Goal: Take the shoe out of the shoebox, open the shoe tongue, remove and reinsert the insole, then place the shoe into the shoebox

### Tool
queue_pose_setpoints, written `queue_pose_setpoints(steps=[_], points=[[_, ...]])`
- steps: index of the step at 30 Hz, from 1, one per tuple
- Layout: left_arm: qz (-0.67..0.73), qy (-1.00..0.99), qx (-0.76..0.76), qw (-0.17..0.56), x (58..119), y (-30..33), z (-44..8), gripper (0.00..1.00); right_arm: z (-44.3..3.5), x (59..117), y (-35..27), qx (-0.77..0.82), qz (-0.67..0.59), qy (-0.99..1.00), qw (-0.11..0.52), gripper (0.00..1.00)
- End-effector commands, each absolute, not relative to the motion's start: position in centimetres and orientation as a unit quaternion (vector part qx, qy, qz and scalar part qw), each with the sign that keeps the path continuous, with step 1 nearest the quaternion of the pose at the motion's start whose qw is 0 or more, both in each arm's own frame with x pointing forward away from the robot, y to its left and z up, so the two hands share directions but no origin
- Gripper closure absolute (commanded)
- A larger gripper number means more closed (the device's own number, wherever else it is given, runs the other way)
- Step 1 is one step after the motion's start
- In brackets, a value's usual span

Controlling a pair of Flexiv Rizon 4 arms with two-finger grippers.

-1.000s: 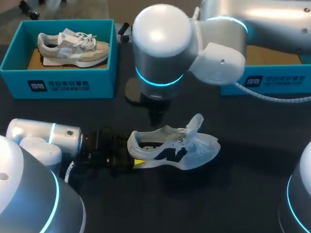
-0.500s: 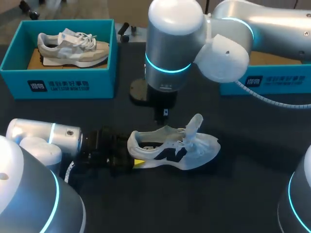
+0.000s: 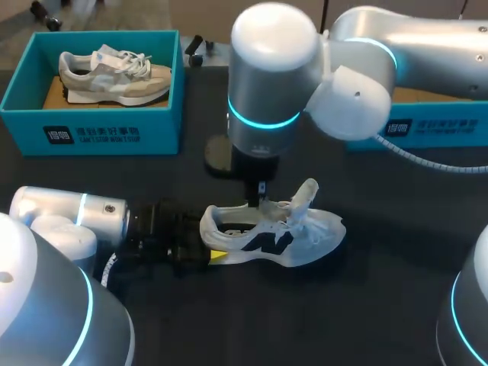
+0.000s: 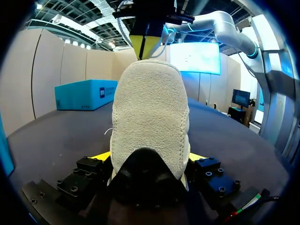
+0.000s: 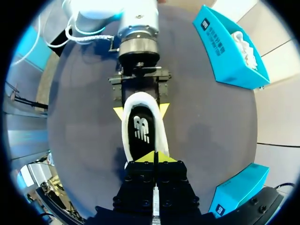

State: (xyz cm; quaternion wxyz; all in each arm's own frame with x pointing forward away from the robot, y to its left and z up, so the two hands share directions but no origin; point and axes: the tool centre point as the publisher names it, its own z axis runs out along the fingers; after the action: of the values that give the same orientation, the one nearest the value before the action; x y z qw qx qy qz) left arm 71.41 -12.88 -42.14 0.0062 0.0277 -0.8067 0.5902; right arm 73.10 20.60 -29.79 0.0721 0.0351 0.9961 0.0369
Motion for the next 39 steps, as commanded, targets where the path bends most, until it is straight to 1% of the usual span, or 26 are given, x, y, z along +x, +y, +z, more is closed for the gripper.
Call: queue_pose_setpoints(steps=[1, 6, 7, 24, 31, 39], points=[[0.589, -0.807, 0.027, 0.007, 71.4, -12.9, -42.1, 1.0, -30.7, 72.3, 21.0, 0.032, 0.032, 0.996, 0.081, 1.0], [0.589, -0.807, 0.027, 0.007, 71.4, -12.9, -42.1, 1.0, -31.8, 71.7, 20.6, 0.026, 0.048, 0.994, 0.09, 1.0], [0.589, -0.807, 0.027, 0.007, 71.4, -12.9, -42.1, 1.0, -32.0, 71.5, 20.6, 0.019, 0.042, 0.996, 0.08, 1.0], [0.589, -0.807, 0.027, 0.007, 71.4, -12.9, -42.1, 1.0, -32.1, 71.7, 20.9, 0.015, 0.044, 0.996, 0.081, 1.0], [0.589, -0.807, 0.027, 0.007, 71.4, -12.9, -42.1, 1.0, -33.8, 72.4, 21.8, 0.009, 0.001, 0.998, 0.063, 1.0], [0.589, -0.807, 0.027, 0.007, 71.4, -12.9, -42.1, 1.0, -35.8, 73.1, 22.1, 0.005, -0.018, 0.998, 0.053, 1.0]])
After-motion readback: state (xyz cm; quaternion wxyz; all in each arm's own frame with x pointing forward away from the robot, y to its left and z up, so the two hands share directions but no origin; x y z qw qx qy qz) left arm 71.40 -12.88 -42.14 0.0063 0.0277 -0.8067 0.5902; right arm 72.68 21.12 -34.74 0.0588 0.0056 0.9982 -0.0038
